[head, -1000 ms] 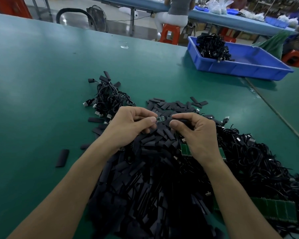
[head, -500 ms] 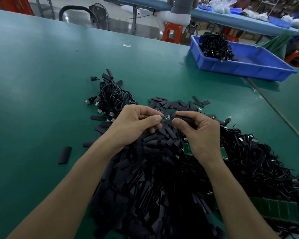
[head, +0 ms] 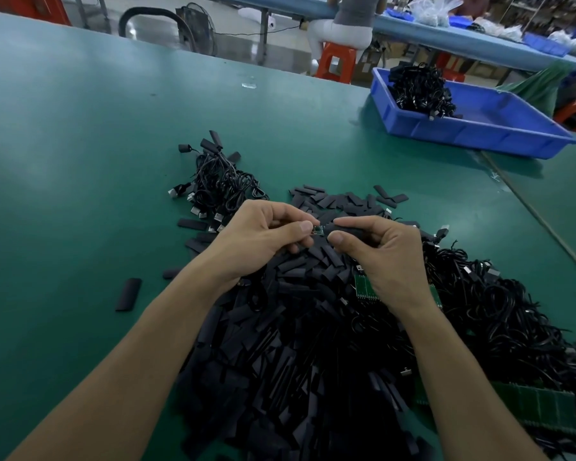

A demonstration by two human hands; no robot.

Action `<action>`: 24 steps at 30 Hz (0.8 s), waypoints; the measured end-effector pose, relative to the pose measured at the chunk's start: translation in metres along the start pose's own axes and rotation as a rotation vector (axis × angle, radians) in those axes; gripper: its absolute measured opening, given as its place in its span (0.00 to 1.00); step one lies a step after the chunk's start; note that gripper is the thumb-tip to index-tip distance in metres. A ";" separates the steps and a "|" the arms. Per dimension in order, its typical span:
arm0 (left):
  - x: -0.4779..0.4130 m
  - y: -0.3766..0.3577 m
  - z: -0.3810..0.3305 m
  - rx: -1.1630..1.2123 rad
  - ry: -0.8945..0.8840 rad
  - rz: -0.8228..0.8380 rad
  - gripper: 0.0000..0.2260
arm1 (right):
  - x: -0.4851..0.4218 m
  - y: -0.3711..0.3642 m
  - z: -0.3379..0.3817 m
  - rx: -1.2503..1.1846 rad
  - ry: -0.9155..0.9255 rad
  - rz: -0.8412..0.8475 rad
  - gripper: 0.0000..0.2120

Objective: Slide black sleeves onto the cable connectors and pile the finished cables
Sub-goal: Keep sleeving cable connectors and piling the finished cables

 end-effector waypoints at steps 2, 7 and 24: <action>0.000 0.001 0.000 0.006 -0.001 0.006 0.04 | -0.001 0.000 0.001 -0.034 0.003 0.044 0.11; 0.000 -0.002 0.001 0.051 -0.016 0.055 0.03 | -0.004 -0.001 0.004 -0.090 0.010 0.134 0.11; -0.004 0.001 0.004 -0.086 0.015 -0.071 0.07 | 0.000 -0.003 0.001 0.033 0.114 -0.001 0.09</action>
Point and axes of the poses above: each hand's wrist, its own x-axis away from the middle knuckle, its own y-axis out of the back of the hand, z = x × y, the point moved 3 cm from there along -x, towards the middle knuckle, and after that the axes turned 9 degrees about y, right-handed, at the moved point
